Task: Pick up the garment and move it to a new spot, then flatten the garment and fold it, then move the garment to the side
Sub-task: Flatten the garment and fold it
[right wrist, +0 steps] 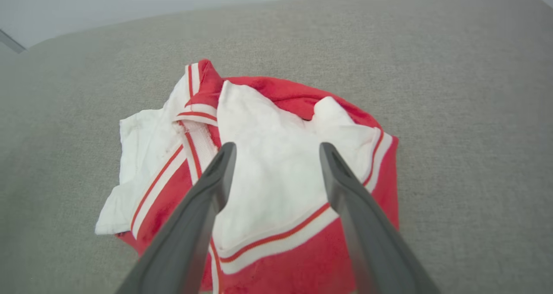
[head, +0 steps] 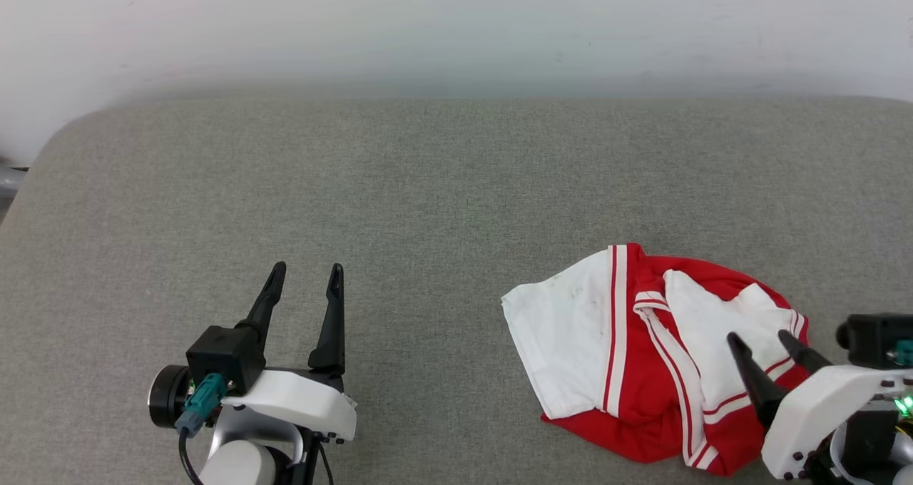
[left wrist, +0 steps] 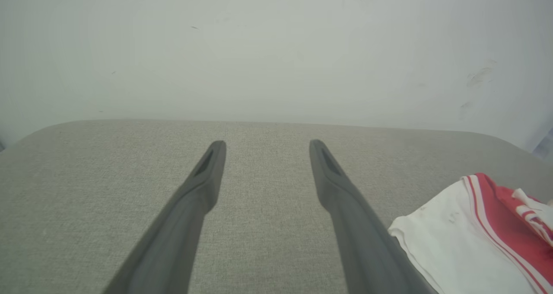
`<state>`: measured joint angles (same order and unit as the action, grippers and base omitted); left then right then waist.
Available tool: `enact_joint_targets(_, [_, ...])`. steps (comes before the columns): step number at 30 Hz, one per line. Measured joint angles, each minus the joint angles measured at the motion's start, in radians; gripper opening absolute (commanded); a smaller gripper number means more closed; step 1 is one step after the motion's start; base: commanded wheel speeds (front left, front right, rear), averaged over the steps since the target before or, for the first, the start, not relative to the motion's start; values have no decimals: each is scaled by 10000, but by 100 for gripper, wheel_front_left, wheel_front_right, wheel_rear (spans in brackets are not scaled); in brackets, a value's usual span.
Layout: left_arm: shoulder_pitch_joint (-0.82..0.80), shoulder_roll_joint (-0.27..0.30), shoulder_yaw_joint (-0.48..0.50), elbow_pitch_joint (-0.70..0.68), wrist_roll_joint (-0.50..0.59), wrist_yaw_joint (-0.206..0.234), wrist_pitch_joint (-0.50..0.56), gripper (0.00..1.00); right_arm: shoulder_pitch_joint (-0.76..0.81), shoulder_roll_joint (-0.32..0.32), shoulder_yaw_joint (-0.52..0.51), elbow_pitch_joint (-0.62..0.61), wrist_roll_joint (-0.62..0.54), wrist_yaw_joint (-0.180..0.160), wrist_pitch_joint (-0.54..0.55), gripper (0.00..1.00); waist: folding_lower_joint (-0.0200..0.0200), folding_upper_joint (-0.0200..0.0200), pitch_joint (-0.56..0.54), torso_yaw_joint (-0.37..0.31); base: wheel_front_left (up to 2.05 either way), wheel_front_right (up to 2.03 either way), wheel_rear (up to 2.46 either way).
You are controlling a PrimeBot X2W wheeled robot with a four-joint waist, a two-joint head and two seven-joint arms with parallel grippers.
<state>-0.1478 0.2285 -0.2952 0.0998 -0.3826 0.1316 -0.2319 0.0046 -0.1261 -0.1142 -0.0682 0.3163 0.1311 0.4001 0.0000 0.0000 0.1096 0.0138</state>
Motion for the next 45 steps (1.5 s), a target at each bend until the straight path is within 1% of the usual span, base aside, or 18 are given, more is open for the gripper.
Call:
enact_joint_targets(4, [1,-38,-79,-2,-10,-10,-2,100,-77,-656,656,-416,188,0,1492,100,-1,0,27,68,0,0,0])
enact_joint_targets(8, [-63,-104,-161,-13,-19,-58,-21,100,-579,-1143,1237,-508,282,0,2431,100,0,0,204,222,0,0,0])
enact_joint_targets(10, [-125,-113,-167,-17,-35,-77,-48,100,-897,-1346,1528,-397,299,0,2690,100,0,0,353,310,0,0,0])
enact_joint_targets(11, [-225,-119,-155,-19,-63,-90,-88,100,-1242,-1563,1833,-144,364,0,2890,100,0,0,532,390,0,0,0])
enact_joint_targets(12, [-225,-119,-155,-19,-63,-90,-88,100,-1242,-1563,1833,-144,364,0,2890,100,0,0,532,390,0,0,0])
enact_joint_targets(16, [-280,-146,-148,77,-77,-146,-136,100,-1712,-1906,2351,522,464,0,3333,100,1,0,843,553,0,0,0])
enact_joint_targets(18, [-336,-153,-136,121,-77,-161,-151,100,-1765,-1948,2443,744,523,0,3499,100,1,0,934,621,0,0,0])
enact_joint_targets(19, [-365,-163,-127,142,-77,-161,-176,100,-1800,-1979,2445,809,523,0,3553,67,1,0,965,640,0,0,0])
enact_joint_targets(20, [-388,-173,-117,153,-77,-161,-178,100,-1858,-2013,2433,832,531,0,3574,25,1,0,993,653,0,0,0])
enact_joint_targets(21, [-399,-184,-107,167,-79,-161,-182,100,-1900,-2046,2401,830,535,0,3565,0,1,0,1012,657,0,0,0])
enact_joint_targets(27, [-407,-180,15,232,-86,-155,-240,100,-2103,-2142,2094,462,520,0,3358,0,1,0,1017,453,0,0,0])
enact_joint_targets(32, [-409,-167,42,209,-73,-132,-265,100,-2393,-2174,1358,2,489,2,2991,0,1,0,961,151,0,0,0])
enact_joint_targets(34, [-409,-140,58,199,-73,-130,-265,100,-2447,-2130,819,-115,422,2,2755,0,1,0,939,16,0,0,0])
enact_joint_targets(38, [-443,-119,33,130,-67,-140,-265,100,-2424,-1939,-685,107,479,2,2355,0,0,0,990,-181,0,0,0])
enact_joint_targets(42, [-494,-63,33,94,-63,-146,-267,100,-2037,-1329,-2044,727,675,2,1873,0,1,0,1144,-294,0,0,0])
enact_joint_targets(45, [-561,-38,23,86,-63,-161,-267,100,-1698,-846,-2930,1457,970,0,1367,0,1,0,1253,-338,0,0,0])
